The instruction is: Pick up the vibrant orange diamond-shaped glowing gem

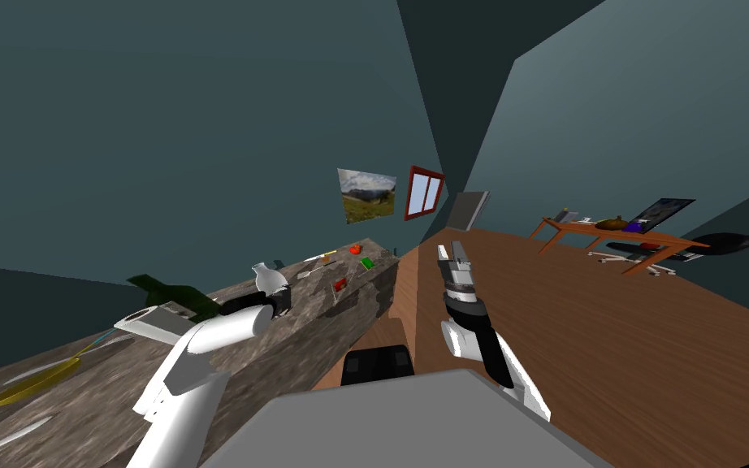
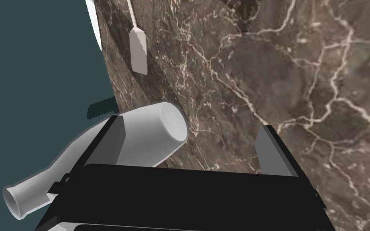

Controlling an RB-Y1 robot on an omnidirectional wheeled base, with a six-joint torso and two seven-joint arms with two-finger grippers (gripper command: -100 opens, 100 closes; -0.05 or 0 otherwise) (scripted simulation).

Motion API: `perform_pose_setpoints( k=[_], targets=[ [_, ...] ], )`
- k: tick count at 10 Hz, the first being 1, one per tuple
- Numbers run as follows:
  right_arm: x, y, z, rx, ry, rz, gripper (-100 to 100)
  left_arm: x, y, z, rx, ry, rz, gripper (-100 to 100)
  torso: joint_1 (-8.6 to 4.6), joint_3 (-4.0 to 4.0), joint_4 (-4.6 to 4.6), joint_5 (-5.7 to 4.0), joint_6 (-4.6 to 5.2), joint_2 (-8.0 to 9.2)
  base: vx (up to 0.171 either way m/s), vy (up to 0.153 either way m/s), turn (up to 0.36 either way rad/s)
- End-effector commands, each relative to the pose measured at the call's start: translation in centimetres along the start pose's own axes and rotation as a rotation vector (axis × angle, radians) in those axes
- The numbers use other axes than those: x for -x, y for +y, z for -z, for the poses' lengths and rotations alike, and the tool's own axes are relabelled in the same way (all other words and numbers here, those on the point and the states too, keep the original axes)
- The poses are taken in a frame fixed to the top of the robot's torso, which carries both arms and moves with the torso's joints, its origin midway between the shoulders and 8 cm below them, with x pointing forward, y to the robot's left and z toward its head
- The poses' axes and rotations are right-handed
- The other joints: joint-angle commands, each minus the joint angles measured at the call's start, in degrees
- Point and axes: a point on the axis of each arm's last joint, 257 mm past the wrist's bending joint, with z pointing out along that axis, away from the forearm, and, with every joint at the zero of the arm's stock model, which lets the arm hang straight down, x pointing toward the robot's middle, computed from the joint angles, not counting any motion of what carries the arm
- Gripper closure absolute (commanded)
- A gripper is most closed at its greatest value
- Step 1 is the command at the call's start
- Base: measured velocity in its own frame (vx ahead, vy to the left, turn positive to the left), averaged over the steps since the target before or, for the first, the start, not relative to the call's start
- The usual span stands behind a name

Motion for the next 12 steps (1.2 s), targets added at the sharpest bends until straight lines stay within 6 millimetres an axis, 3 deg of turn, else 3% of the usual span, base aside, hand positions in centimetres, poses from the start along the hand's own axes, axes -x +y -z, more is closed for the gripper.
perform_pose_setpoints(
  k=[1,12],
  targets=[
    [0.0,0.0,0.0,0.0,0.0,0.0,0,0.2,0.8,-0.1,0.048,0.002,0.019,-100,0.0,0.0,0.0,0.0,0.0,0.0,0.073,-0.13,-0.06],
    [0.0,0.0,0.0,0.0,0.0,0.0,0,1.3,6.7,1.1,0.347,-0.019,0.08,-100,-0.03,-0.01,-0.01,-0.02,-0.01,-0.01,0.071,-0.095,-0.039]
  ],
)
